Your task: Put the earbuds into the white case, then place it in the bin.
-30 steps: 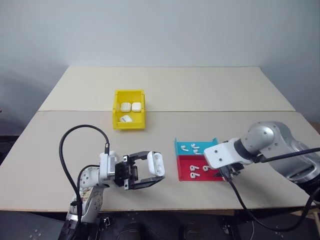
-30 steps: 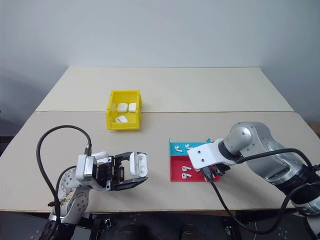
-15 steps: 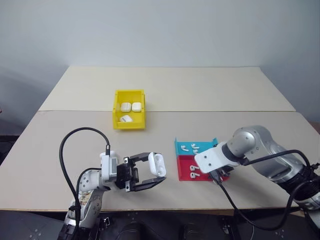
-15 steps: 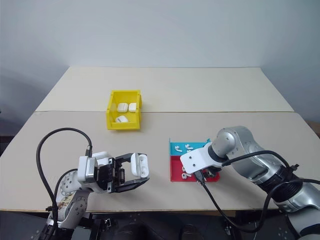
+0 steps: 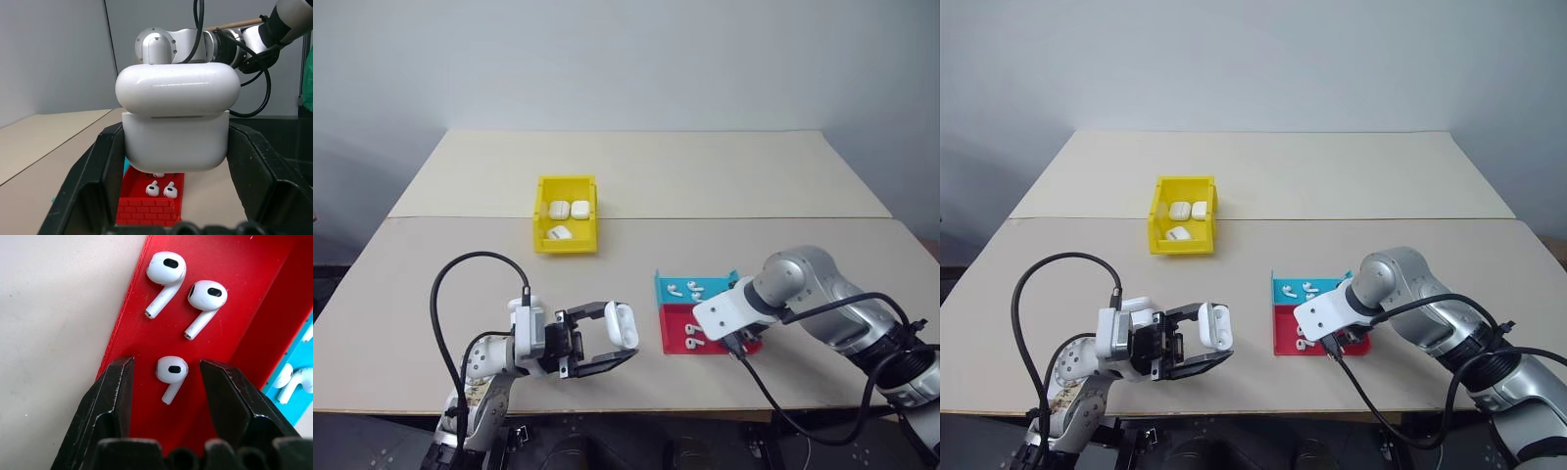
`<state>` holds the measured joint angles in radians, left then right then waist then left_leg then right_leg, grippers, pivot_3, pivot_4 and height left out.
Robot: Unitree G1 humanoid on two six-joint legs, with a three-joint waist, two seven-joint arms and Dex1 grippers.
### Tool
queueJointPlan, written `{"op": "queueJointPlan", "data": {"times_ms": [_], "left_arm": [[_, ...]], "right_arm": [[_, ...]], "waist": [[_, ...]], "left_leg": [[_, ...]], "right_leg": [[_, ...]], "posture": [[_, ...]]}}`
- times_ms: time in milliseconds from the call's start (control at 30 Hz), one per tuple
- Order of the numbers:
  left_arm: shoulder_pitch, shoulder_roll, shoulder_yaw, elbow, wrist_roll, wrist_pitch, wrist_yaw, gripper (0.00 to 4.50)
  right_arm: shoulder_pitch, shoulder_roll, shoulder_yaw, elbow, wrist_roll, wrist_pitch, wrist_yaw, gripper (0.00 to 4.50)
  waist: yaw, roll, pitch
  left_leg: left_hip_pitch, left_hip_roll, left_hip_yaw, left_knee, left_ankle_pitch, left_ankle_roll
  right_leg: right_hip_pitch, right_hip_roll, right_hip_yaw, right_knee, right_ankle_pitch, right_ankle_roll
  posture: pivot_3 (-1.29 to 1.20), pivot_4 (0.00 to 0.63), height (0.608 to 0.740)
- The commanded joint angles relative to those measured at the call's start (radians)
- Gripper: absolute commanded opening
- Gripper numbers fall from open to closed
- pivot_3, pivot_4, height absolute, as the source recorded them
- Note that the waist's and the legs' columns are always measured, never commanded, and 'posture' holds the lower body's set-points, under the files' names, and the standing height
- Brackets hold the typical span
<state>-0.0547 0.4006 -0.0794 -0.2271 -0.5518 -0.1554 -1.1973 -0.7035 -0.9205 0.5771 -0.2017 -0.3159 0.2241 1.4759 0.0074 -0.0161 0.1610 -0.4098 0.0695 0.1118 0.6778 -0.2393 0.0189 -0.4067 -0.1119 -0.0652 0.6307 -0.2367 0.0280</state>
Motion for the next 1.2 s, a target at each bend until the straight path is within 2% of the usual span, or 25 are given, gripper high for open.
{"op": "queueJointPlan", "data": {"times_ms": [33, 67, 167, 700, 800, 833, 1200], "left_arm": [[0.006, 0.008, -0.003, -0.044, -0.001, -0.002, 0.009, 2.8], [0.006, 0.009, -0.003, -0.044, -0.001, -0.001, 0.011, 2.8], [0.007, 0.015, -0.006, -0.045, 0.006, 0.007, 0.02, 2.8], [0.002, 0.024, -0.009, -0.045, 0.007, 0.014, 0.033, 2.8], [0.001, 0.025, -0.009, -0.047, 0.011, 0.018, 0.038, 2.8], [0.001, 0.026, -0.009, -0.047, 0.012, 0.02, 0.039, 2.8], [0.001, 0.029, -0.011, -0.052, 0.017, 0.03, 0.054, 2.8]], "right_arm": [[-0.012, 0.0, -0.023, 0.003, -0.008, -0.032, 0.012, 2.56], [-0.012, 0.001, -0.023, 0.005, -0.01, -0.035, 0.013, 2.56], [-0.008, 0.0, -0.025, 0.013, -0.012, -0.053, 0.017, 1.95], [0.002, 0.001, -0.023, 0.042, -0.053, -0.111, 0.002, 1.95], [0.005, 0.005, -0.025, 0.043, -0.054, -0.113, -0.001, 1.41], [0.006, 0.006, -0.026, 0.044, -0.055, -0.114, -0.002, 1.11], [0.007, 0.017, -0.032, 0.056, -0.059, -0.128, -0.006, 1.11]], "waist": [[0.0, 0.0, 0.0], [0.0, 0.0, 0.0], [0.0, 0.0, 0.0], [0.0, 0.0, 0.0], [0.0, 0.0, 0.0], [0.0, 0.0, 0.0], [0.0, 0.0, 0.0]], "left_leg": [[0.0, 0.0, 0.0, 0.0, 0.0, 0.0], [0.0, 0.0, 0.0, 0.0, 0.0, 0.0], [0.0, 0.0, 0.0, 0.0, 0.0, 0.0], [0.001, 0.0, 0.0, 0.0, 0.0, 0.0], [0.001, 0.0, 0.0, 0.0, 0.0, 0.0], [0.001, 0.0, 0.0, 0.0, 0.0, 0.0], [0.002, 0.0, 0.0, 0.0, 0.0, 0.0]], "right_leg": [[0.0, 0.0, 0.0, 0.0, 0.0, 0.0], [0.0, 0.0, 0.0, 0.0, 0.0, 0.0], [0.0, 0.0, 0.0, 0.0, 0.0, 0.0], [0.001, 0.0, 0.0, 0.0, 0.0, 0.0], [0.001, 0.0, 0.0, 0.0, 0.0, 0.0], [0.001, 0.0, 0.0, 0.0, 0.0, 0.0], [0.001, 0.0, 0.0, 0.0, 0.0, 0.0]], "posture": [[0.0, 0.15, 0.74], [0.0, 0.15, 0.74], [0.0, 0.15, 0.74], [0.0, 0.15, 0.74], [0.0, 0.15, 0.74], [0.0, 0.15, 0.74], [0.0, 0.15, 0.74]]}}
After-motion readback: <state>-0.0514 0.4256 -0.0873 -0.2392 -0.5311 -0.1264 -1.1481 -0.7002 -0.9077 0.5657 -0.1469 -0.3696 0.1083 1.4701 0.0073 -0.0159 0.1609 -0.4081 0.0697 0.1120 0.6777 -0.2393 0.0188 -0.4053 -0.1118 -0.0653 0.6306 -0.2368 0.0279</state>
